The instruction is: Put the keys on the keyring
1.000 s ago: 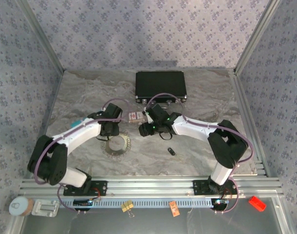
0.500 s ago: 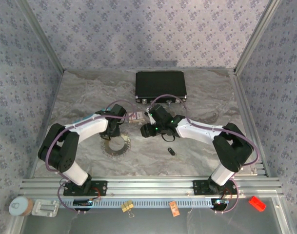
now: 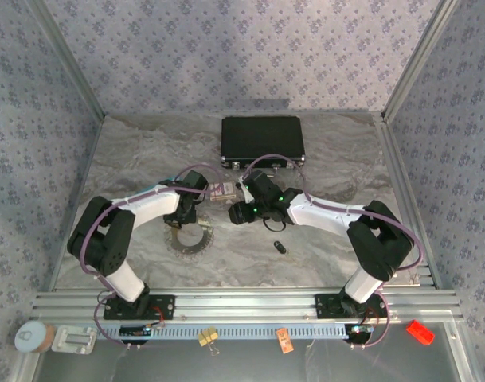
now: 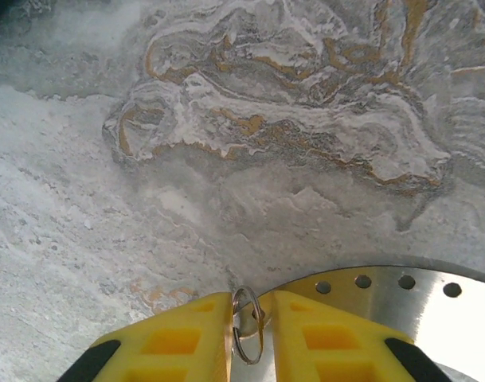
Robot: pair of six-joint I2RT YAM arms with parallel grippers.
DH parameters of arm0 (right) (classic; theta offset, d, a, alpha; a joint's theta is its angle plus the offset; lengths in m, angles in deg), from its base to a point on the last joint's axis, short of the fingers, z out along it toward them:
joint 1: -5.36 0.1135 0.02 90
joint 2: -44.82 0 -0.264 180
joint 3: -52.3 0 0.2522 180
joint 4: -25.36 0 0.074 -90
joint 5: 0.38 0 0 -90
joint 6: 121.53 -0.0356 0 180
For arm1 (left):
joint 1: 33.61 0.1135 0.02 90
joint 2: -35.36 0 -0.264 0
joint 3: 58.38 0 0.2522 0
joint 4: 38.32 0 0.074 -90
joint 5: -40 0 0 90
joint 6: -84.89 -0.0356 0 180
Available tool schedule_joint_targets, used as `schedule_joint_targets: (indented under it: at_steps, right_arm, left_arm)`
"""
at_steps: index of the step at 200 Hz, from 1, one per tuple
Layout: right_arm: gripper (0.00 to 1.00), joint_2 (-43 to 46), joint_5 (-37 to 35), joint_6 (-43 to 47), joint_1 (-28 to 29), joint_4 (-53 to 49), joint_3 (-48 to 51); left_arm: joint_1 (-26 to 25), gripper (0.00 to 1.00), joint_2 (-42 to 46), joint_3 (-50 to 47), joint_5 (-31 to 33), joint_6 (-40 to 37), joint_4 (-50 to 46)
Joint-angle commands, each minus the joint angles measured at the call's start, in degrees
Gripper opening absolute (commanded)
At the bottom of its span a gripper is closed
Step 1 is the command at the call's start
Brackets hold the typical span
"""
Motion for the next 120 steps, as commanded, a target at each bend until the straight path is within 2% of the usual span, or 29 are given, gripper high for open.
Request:
schedule_joint_targets:
  at_steps: [1, 25, 67, 81, 120]
  right_arm:
    - [0.54, 1.4, 0.8, -0.9, -0.2, -0.1, 0.5]
    - [0.54, 1.5, 0.9, -0.9, -0.1, -0.2, 0.5]
    - [0.54, 2.1, 0.7, -1.1, -0.1, -0.1, 0.9]
    - [0.54, 2.6, 0.6, -1.2, -0.1, -0.1, 1.0]
    - [0.53, 6.7, -0.9, -2.1, -0.9, 2.0, 4.4]
  left_arm:
    - [-0.2, 0.15, -0.9, 0.9, 1.5, -0.5, -0.7]
    - [-0.2, 0.13, -0.5, 0.3, 2.2, -0.3, -0.5]
    - [-0.6, 0.03, 2.7, 0.2, 3.8, -0.4, -1.1]
    - [-1.3, 0.00, 4.4, 0.5, 4.7, -1.1, -1.1]
    - [-5.8, 0.00, 11.2, 1.1, 7.8, -6.3, 0.3]
